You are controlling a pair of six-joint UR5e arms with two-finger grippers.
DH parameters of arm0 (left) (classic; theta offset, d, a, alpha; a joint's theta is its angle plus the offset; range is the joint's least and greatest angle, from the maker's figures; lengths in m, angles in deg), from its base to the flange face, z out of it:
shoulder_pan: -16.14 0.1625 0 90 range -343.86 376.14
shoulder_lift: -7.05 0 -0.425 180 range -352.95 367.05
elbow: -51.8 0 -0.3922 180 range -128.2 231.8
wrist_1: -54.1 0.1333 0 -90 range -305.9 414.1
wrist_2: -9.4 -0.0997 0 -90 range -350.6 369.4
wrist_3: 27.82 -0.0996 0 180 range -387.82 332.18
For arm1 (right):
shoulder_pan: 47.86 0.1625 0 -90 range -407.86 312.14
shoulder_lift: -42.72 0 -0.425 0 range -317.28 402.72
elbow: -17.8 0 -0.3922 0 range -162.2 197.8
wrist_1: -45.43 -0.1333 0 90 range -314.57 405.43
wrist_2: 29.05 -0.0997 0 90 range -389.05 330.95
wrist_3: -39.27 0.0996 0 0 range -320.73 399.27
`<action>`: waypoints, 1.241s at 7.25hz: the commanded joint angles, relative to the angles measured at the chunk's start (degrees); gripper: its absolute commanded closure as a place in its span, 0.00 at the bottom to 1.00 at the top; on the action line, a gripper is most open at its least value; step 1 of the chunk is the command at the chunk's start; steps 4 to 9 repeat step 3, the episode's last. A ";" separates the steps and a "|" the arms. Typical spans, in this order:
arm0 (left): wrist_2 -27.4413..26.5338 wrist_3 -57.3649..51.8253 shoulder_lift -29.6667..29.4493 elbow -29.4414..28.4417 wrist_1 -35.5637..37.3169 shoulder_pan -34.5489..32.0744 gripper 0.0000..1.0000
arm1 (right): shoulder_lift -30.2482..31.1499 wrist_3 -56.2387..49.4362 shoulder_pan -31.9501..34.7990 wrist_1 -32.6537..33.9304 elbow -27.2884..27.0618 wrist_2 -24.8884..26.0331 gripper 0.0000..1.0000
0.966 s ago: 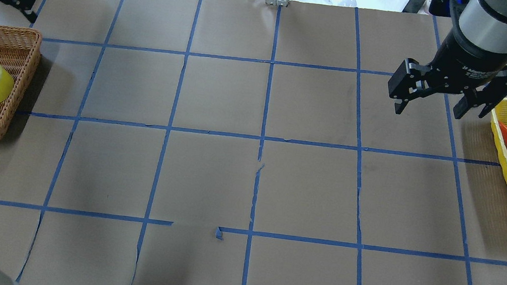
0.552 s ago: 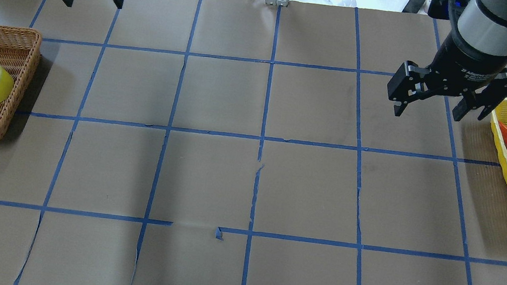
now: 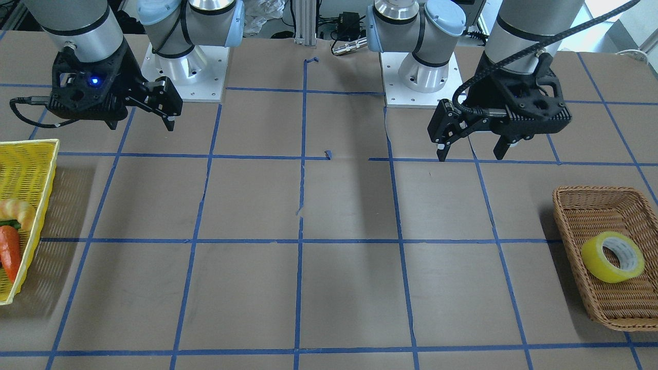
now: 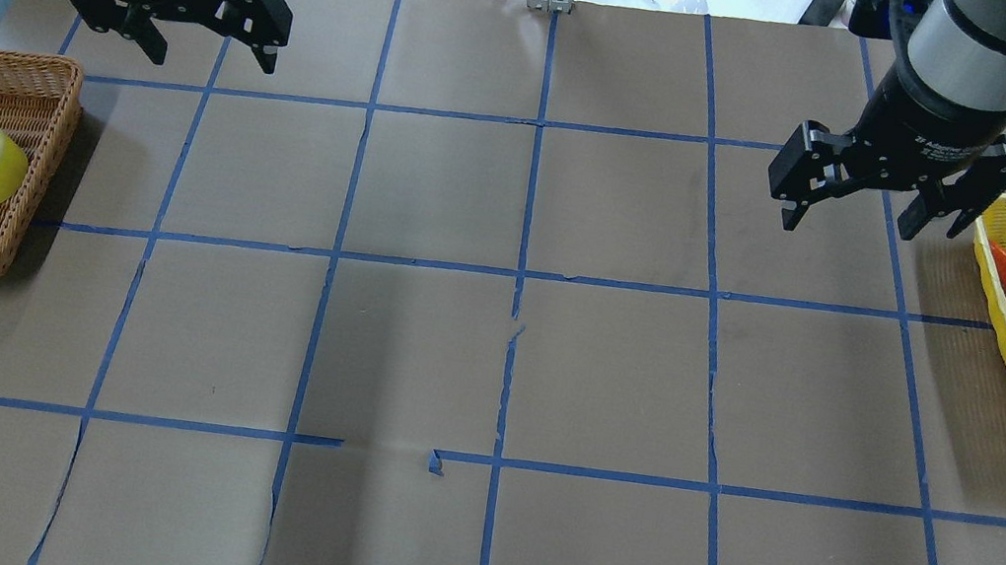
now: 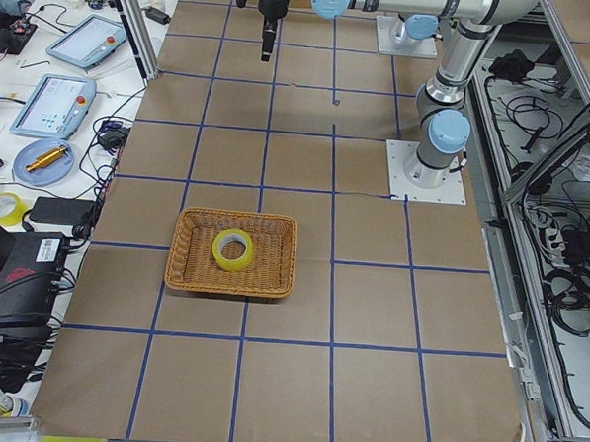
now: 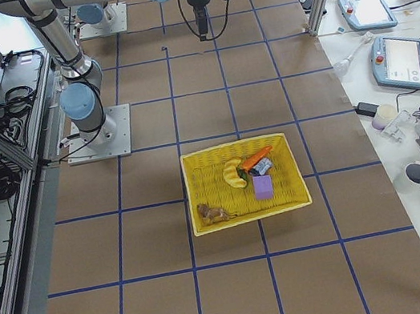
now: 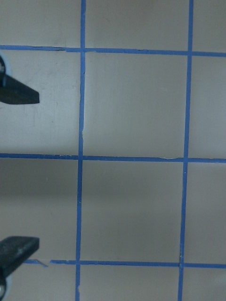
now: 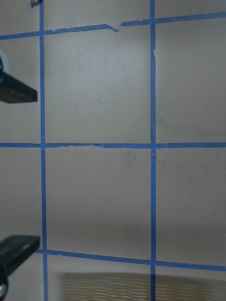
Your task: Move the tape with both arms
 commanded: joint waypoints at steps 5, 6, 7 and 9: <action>-1.21 -0.21 1.03 -0.05 -3.00 -0.19 0.00 | -0.07 0.05 0.00 -0.01 -0.42 -0.27 0.00; -1.21 -0.21 1.03 -0.05 -3.00 -0.19 0.00 | -0.07 0.05 0.00 -0.01 -0.42 -0.27 0.00; -1.21 -0.21 1.03 -0.05 -3.00 -0.19 0.00 | -0.07 0.05 0.00 -0.01 -0.42 -0.27 0.00; -1.21 -0.21 1.03 -0.05 -3.00 -0.19 0.00 | -0.07 0.05 0.00 -0.01 -0.42 -0.27 0.00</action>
